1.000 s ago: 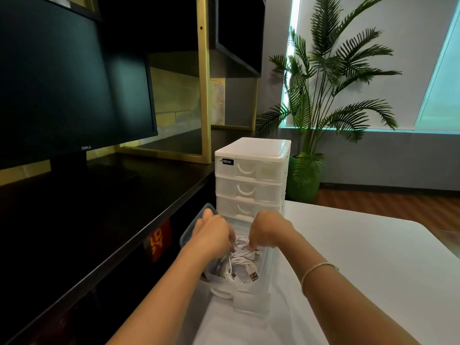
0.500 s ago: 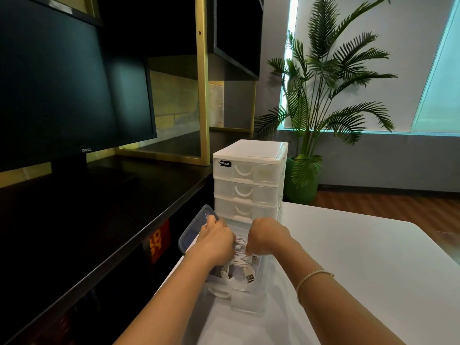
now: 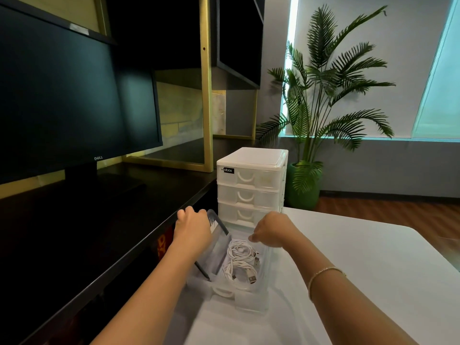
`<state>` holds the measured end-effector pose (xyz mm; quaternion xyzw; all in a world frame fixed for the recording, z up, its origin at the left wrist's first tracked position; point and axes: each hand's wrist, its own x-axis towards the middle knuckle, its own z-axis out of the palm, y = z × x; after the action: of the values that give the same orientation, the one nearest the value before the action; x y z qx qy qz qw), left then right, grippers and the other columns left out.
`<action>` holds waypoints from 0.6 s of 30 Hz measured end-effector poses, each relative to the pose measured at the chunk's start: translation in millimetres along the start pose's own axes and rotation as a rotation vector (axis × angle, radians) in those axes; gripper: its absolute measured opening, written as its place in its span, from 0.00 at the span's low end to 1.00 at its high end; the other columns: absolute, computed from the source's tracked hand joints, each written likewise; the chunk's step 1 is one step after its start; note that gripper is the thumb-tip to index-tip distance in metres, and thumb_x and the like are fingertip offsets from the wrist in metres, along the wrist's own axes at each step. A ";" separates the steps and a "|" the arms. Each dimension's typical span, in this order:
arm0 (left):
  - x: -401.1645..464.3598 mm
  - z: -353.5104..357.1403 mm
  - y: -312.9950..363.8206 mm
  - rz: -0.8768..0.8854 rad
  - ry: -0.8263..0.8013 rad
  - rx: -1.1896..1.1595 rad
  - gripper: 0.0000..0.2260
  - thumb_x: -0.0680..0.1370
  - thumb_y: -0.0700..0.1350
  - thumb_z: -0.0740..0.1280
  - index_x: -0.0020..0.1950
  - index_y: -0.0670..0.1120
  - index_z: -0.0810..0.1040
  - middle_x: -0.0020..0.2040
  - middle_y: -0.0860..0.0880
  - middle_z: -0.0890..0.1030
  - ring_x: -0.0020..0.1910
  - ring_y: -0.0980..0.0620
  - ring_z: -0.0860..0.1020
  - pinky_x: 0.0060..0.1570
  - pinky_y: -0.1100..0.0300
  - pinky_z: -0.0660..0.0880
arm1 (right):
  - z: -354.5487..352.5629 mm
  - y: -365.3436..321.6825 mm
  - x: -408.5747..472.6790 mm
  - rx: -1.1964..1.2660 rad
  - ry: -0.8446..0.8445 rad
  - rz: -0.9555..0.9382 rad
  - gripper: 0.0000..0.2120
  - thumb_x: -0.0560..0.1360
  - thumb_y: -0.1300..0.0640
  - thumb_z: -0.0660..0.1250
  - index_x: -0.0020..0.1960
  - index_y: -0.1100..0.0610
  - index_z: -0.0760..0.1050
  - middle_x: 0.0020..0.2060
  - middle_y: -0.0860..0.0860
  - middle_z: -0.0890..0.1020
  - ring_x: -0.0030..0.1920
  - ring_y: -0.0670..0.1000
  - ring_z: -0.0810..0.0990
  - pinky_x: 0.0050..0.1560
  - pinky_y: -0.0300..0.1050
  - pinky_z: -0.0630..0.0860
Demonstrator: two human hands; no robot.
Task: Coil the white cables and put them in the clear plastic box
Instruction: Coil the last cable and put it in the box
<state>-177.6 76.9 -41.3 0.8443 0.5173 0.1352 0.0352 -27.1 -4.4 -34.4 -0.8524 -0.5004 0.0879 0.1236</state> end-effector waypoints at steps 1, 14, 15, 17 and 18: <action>-0.9 0.7 -1.2 -0.034 -0.025 0.007 0.18 0.79 0.44 0.59 0.68 0.44 0.64 0.66 0.42 0.66 0.65 0.43 0.65 0.59 0.55 0.69 | -4.3 0.2 -1.5 0.042 0.019 0.013 0.20 0.72 0.45 0.68 0.56 0.57 0.80 0.51 0.53 0.81 0.44 0.51 0.75 0.35 0.38 0.69; -17.2 -7.6 10.0 0.051 0.142 -0.263 0.08 0.78 0.41 0.60 0.56 0.43 0.73 0.51 0.44 0.77 0.49 0.45 0.77 0.47 0.52 0.76 | -28.6 0.2 -28.3 0.538 0.006 0.132 0.12 0.76 0.58 0.64 0.54 0.66 0.78 0.38 0.55 0.82 0.29 0.49 0.78 0.37 0.42 0.79; -18.8 -10.2 13.3 0.070 0.159 -0.288 0.07 0.78 0.42 0.60 0.55 0.43 0.73 0.51 0.44 0.78 0.49 0.45 0.77 0.47 0.51 0.76 | -28.2 -1.1 -28.6 0.599 -0.011 0.150 0.12 0.77 0.59 0.63 0.54 0.66 0.77 0.35 0.53 0.81 0.29 0.48 0.78 0.38 0.43 0.79; -24.4 -13.9 21.7 0.109 0.198 -0.299 0.07 0.78 0.43 0.61 0.54 0.44 0.74 0.50 0.45 0.78 0.48 0.45 0.77 0.46 0.53 0.75 | -25.8 -5.2 -30.0 0.733 -0.041 0.189 0.13 0.79 0.57 0.61 0.56 0.65 0.74 0.33 0.52 0.79 0.29 0.49 0.79 0.38 0.44 0.80; -28.5 -14.6 26.9 0.135 0.216 -0.278 0.07 0.77 0.43 0.61 0.54 0.45 0.74 0.50 0.46 0.78 0.49 0.45 0.77 0.45 0.54 0.74 | -23.8 -7.0 -30.0 0.811 -0.040 0.201 0.14 0.79 0.55 0.60 0.57 0.65 0.73 0.35 0.53 0.80 0.30 0.50 0.79 0.36 0.44 0.80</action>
<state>-170.5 38.2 -27.3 0.8448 0.4364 0.2973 0.0866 -40.9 -30.4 -8.9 -0.7774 -0.3421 0.3058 0.4302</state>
